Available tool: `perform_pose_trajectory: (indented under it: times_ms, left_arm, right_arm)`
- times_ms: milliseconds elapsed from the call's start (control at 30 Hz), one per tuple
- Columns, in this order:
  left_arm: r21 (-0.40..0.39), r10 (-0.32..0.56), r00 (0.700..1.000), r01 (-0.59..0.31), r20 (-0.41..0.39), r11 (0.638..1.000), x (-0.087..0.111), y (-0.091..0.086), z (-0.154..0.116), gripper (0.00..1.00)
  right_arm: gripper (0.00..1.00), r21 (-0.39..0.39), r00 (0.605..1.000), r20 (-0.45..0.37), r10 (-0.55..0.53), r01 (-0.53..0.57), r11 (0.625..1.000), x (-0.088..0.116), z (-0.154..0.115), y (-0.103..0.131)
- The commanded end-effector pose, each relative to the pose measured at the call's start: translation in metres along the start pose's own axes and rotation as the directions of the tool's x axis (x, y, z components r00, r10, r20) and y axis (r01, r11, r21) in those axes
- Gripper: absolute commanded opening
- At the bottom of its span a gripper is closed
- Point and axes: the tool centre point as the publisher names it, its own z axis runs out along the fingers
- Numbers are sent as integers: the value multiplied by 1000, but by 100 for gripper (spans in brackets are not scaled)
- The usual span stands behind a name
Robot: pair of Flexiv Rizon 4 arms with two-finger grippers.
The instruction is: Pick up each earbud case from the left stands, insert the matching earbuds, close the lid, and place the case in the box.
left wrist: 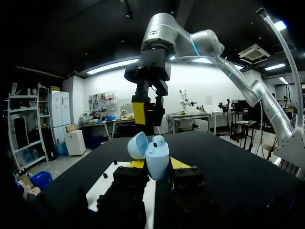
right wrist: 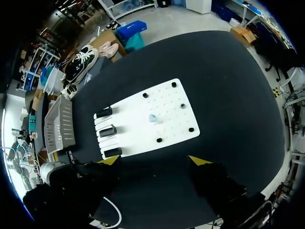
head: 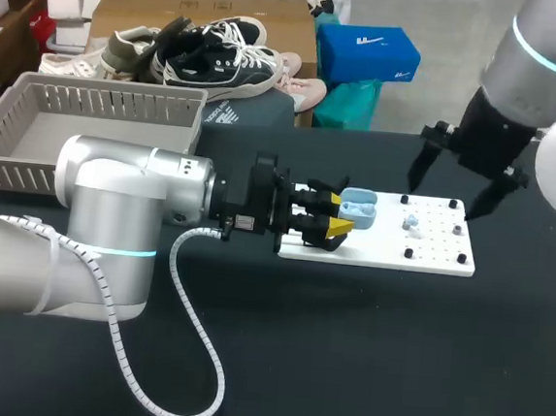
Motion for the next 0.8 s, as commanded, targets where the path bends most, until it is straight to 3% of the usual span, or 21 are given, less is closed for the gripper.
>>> perform_pose_trajectory:
  times_ms: [33,433,500,667,800]
  left_arm:
    - [-3,2,1000,-2,2,1000,1,-2,-1,0]
    - [-18,42,999,-42,6,999,1,-7,-21,0]
    - [-12,48,999,-48,3,999,1,-9,-24,0]
    - [-10,49,999,-49,0,999,3,-12,-26,0]
    - [-10,49,999,-49,0,999,3,-12,-26,0]
  right_arm:
    - [83,-27,1000,-9,-3,3,1000,-2,14,3]
    - [84,42,999,-31,14,-13,999,-6,49,11]
    - [74,56,999,-39,24,-22,998,-9,57,10]
    - [65,75,998,-56,41,-37,996,-12,74,9]
    - [52,72,996,-63,65,-60,996,-17,86,8]
